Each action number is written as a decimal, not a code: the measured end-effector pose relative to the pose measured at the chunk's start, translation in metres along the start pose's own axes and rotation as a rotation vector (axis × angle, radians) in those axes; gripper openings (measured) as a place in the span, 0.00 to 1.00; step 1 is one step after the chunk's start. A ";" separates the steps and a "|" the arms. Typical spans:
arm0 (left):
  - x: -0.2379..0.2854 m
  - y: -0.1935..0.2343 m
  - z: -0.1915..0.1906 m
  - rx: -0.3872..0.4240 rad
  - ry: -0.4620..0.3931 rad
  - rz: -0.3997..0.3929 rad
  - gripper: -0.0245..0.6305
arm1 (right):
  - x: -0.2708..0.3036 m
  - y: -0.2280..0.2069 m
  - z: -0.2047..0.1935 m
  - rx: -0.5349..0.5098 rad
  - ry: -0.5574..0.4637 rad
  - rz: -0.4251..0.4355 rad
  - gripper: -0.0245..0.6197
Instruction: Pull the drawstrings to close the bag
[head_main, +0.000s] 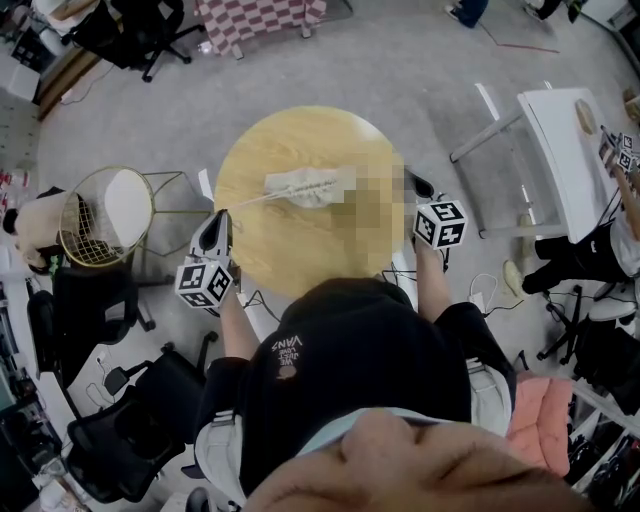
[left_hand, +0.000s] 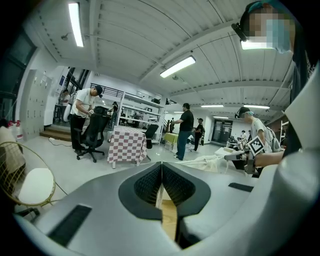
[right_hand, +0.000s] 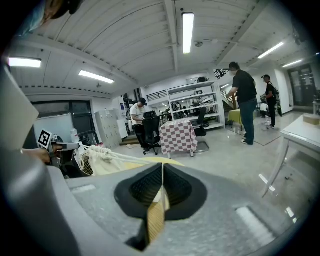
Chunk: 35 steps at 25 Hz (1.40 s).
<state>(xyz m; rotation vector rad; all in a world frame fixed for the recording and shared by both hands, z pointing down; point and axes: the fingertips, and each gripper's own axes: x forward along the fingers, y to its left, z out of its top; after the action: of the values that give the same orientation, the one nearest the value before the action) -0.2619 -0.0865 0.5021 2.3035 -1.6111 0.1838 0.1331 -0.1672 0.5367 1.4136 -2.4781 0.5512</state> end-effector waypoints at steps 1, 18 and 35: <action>0.000 0.001 -0.001 -0.007 0.000 0.000 0.06 | 0.000 0.001 0.000 0.002 -0.002 0.002 0.04; 0.008 0.008 -0.051 -0.137 0.048 0.016 0.06 | 0.008 0.003 -0.048 0.048 0.096 0.017 0.04; 0.018 0.009 -0.115 -0.211 0.174 0.027 0.06 | 0.015 -0.004 -0.110 0.109 0.227 0.014 0.05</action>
<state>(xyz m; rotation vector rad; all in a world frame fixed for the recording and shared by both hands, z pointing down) -0.2553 -0.0667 0.6169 2.0485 -1.4994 0.2035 0.1311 -0.1331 0.6424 1.2913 -2.3109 0.8126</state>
